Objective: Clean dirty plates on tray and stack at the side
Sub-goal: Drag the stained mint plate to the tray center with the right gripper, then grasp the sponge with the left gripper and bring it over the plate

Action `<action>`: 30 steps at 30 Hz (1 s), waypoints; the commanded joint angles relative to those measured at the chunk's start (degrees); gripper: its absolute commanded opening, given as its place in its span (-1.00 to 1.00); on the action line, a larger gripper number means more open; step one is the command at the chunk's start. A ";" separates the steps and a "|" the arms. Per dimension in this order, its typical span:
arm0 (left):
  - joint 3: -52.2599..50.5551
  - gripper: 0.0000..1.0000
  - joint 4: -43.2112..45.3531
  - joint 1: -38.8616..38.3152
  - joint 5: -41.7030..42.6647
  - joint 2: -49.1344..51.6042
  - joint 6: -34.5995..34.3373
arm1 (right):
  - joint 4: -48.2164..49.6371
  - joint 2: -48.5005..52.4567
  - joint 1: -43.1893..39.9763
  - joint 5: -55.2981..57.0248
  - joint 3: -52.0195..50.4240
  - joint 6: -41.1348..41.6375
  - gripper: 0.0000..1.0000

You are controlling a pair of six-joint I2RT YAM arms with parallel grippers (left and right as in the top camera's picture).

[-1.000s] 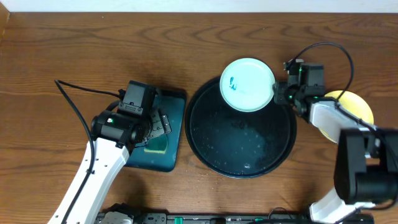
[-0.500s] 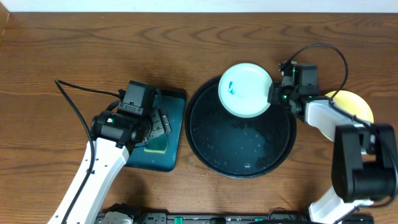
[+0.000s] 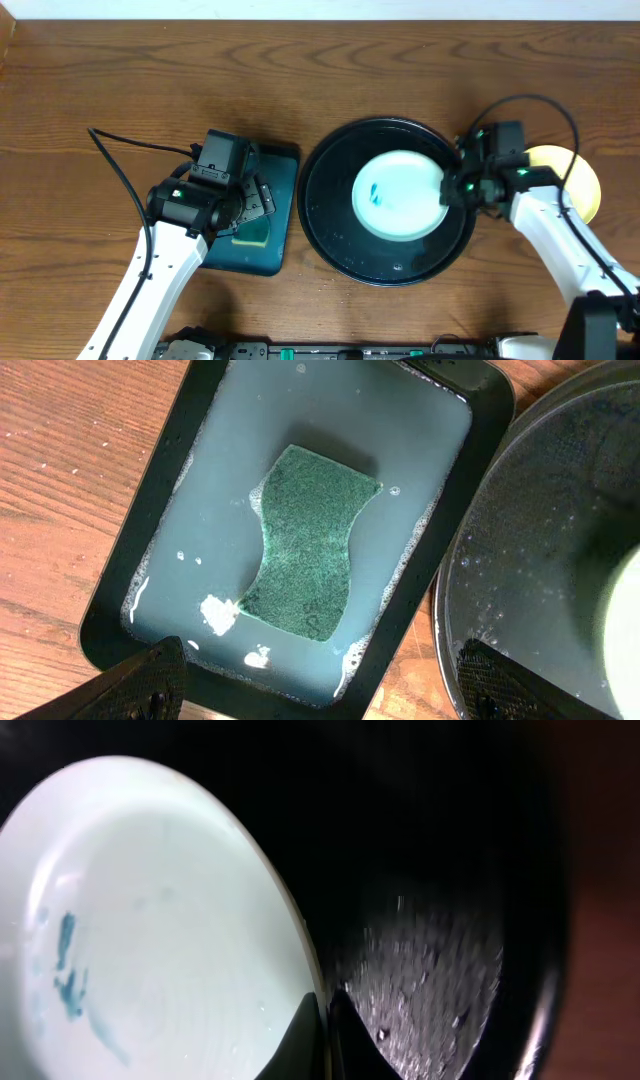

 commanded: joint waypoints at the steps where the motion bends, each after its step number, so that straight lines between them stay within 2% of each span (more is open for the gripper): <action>1: 1.16 0.74 -0.33 0.28 -0.04 -0.20 0.72 | 2.86 1.16 0.96 1.81 -3.10 3.85 -0.97; 5: 1.16 0.74 -0.33 0.28 -0.04 -0.20 0.72 | 6.71 1.16 1.27 1.42 -4.76 1.51 -0.96; 6: 1.16 0.74 -0.35 0.28 0.02 -0.20 0.68 | 6.71 1.14 1.29 1.40 -4.76 0.72 -0.81; 7: 1.16 0.99 -0.42 0.26 0.90 -0.20 0.72 | 6.69 1.14 1.29 1.38 -4.74 -0.42 -0.52; 8: 1.16 0.99 -0.92 0.26 1.88 -0.20 0.72 | 6.49 0.96 1.29 1.18 -4.74 -1.36 -0.36; 9: 1.16 0.99 -1.16 0.28 2.47 -0.20 0.72 | 5.95 0.61 1.29 0.35 -4.74 -2.19 -0.29; 15: -0.28 0.98 -1.31 0.26 -1.16 2.34 0.70 | 4.39 -7.58 1.29 -5.90 -4.74 -4.24 -0.21; 19: -2.95 0.78 1.36 0.28 -2.80 6.91 0.72 | 3.89 -15.37 1.29 -9.60 -4.74 -4.24 -0.20; 21: -4.96 0.54 4.68 0.28 -2.91 10.05 0.72 | 3.56 -18.82 1.29 -10.64 -4.74 -4.20 -0.19; 26: -7.39 0.39 14.19 0.28 -3.13 20.46 0.74 | 1.18 -23.82 1.29 -10.64 -4.74 -4.20 -0.22; 28: -7.39 0.21 18.12 0.28 -3.10 24.79 0.74 | 0.22 -24.17 1.29 -10.64 -4.74 -4.22 -0.24; 30: -7.39 -0.09 21.31 0.28 -3.10 28.35 0.74 | -0.81 -24.04 1.29 -10.64 -4.74 -4.22 -0.25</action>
